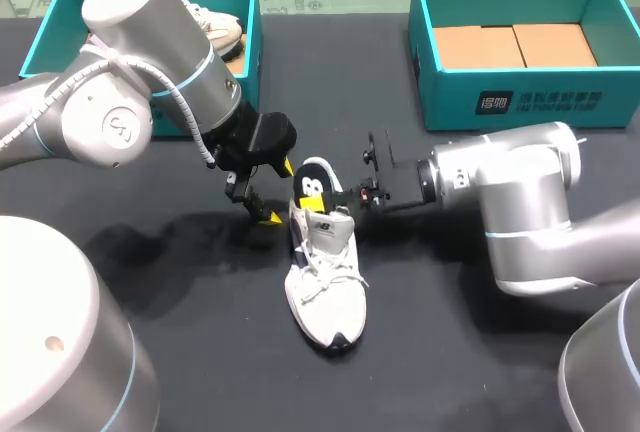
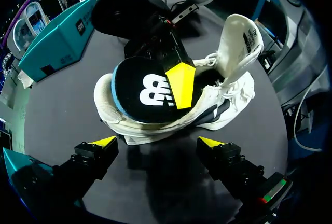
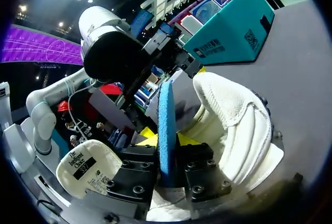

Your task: Take the shoe out of the shoebox, open the shoe tongue, remove and reinsert the insole, then place the shoe into the shoebox

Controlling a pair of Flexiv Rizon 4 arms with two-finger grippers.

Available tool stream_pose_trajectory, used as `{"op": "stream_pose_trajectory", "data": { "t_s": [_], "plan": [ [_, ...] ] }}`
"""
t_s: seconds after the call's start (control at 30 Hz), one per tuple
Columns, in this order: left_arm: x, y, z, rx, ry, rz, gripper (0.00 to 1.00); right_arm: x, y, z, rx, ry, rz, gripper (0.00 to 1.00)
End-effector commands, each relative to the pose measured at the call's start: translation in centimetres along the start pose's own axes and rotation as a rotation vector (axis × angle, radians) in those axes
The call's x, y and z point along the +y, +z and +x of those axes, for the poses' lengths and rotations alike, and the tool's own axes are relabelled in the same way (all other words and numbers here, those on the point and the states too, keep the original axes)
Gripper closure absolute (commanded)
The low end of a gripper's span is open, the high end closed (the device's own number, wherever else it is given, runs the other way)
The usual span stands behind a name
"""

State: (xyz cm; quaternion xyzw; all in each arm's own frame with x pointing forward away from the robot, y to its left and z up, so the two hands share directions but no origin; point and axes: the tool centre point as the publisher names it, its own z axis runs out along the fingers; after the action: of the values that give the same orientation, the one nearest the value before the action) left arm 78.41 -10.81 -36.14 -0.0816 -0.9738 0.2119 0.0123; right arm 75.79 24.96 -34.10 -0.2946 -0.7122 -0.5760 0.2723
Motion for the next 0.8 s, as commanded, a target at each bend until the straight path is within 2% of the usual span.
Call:
{"op": "stream_pose_trajectory", "data": {
  "t_s": [0.03, 0.2, 0.33, 0.37, 0.4, 0.57, 0.8],
  "plan": [
    [0.0, 0.0, 0.1, -0.001, 0.001, 0.001, 0.0, 1.3, -0.6, 0.5, -0.015, -0.012, 0.018, 0.74],
    [0.0, 0.0, 0.1, -0.001, 0.001, 0.001, 0.0, 2.2, -1.0, 0.4, -0.033, -0.03, 0.036, 0.75],
    [0.0, 0.0, 0.1, -0.001, 0.001, 0.001, 0.0, 2.6, -1.4, 0.0, -0.037, -0.032, 0.037, 0.79],
    [0.0, 0.0, 0.1, -0.001, 0.001, 0.001, 0.0, 2.6, -1.4, -0.1, -0.037, -0.031, 0.037, 0.87],
    [0.0, 0.0, 0.1, -0.001, 0.001, 0.001, 0.0, 2.6, -1.4, -0.3, -0.037, -0.027, 0.036, 1.0],
    [0.0, 0.0, 0.1, -0.001, 0.001, 0.001, 0.0, 1.6, -1.0, -1.1, -0.016, 0.011, 0.033, 1.0],
    [0.0, 0.0, 0.1, -0.001, 0.001, 0.001, 0.0, -0.8, -0.2, -1.0, -0.001, 0.068, 0.026, 1.0]
  ]
}}
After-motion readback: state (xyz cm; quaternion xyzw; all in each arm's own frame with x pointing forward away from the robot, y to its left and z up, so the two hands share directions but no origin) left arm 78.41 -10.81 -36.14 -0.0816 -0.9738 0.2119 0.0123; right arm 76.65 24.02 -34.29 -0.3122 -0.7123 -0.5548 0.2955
